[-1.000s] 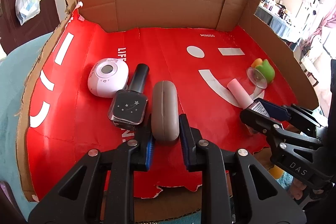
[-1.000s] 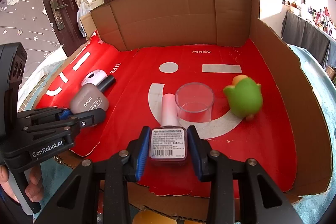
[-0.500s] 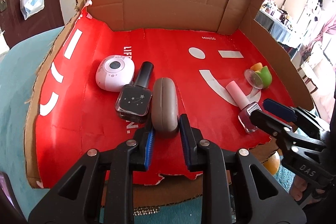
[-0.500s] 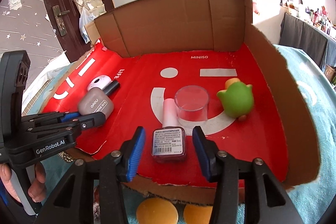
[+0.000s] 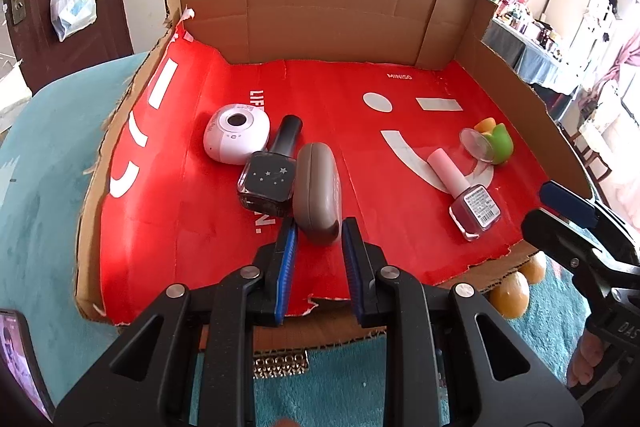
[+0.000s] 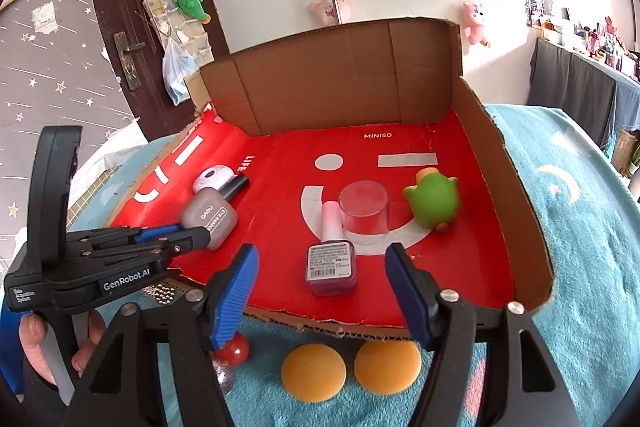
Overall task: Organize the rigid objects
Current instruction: 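Lower the compact and polish into the box and open both tools, then withdraw both tools from the box toward the remaining items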
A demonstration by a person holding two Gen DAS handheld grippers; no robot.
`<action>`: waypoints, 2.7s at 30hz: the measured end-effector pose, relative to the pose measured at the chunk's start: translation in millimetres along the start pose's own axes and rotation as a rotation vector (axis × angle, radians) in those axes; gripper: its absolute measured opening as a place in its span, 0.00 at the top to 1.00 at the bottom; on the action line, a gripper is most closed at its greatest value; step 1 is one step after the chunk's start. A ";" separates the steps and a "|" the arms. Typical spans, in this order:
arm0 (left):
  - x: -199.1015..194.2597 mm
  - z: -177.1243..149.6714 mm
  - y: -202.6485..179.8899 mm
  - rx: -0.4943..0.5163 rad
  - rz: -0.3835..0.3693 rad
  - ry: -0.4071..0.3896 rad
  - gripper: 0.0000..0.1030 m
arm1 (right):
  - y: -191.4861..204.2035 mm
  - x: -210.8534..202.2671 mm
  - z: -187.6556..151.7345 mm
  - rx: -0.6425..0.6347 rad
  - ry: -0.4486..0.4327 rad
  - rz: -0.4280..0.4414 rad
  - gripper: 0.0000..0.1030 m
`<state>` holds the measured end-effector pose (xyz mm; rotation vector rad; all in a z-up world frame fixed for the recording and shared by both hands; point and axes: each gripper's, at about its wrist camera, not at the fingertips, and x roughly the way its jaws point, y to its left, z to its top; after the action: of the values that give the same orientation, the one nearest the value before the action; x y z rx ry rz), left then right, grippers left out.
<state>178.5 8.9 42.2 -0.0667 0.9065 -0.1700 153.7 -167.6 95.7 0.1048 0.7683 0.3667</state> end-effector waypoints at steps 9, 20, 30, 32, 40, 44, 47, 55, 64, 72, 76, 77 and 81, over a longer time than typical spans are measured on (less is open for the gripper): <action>-4.9 -5.3 1.4 -0.003 -0.005 -0.006 0.73 | 0.2 -10.9 -4.9 0.011 -0.016 0.005 0.27; -19.1 -8.7 2.1 -0.007 -0.017 -0.054 0.15 | 1.1 -22.7 -7.1 0.014 -0.039 0.006 0.21; -47.8 -20.9 -7.6 0.038 0.062 -0.168 0.00 | 9.4 -33.6 -13.5 -0.009 -0.065 0.023 0.00; -55.7 -25.3 -8.2 0.039 0.077 -0.204 0.00 | 12.8 -37.7 -15.6 -0.024 -0.074 0.019 0.00; -78.8 -44.5 -5.2 0.024 0.075 -0.277 0.00 | 19.8 -55.2 -25.9 -0.059 -0.113 0.024 0.00; -85.7 -53.4 -3.7 0.015 0.067 -0.286 0.00 | 23.5 -62.9 -32.3 -0.073 -0.128 0.022 0.00; -89.1 -60.4 -0.4 0.003 0.047 -0.277 0.00 | 24.4 -68.1 -36.5 -0.072 -0.135 0.021 0.00; -87.7 -81.4 2.4 0.001 0.039 -0.222 0.00 | 20.7 -73.2 -47.7 -0.051 -0.128 0.022 0.00; -82.5 -101.0 1.3 0.005 0.017 -0.156 0.00 | 19.4 -70.4 -66.1 -0.032 -0.090 0.017 0.00; -73.5 -111.8 9.4 -0.033 0.002 -0.104 0.00 | 19.7 -58.3 -81.7 -0.025 -0.020 0.039 0.05; -68.7 -114.6 14.7 -0.053 0.007 -0.083 0.00 | 25.0 -52.2 -89.2 -0.043 0.017 0.051 0.11; -67.0 -115.0 15.7 -0.056 0.010 -0.077 0.00 | 26.2 -50.6 -90.4 -0.045 0.025 0.054 0.12; -58.7 -113.7 21.9 -0.082 0.008 -0.054 0.01 | 30.2 -41.8 -95.3 -0.044 0.071 0.085 0.21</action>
<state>56.0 42.3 15.1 -0.1435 0.8600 -0.1228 51.2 -158.4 61.7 0.0835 0.8269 0.4702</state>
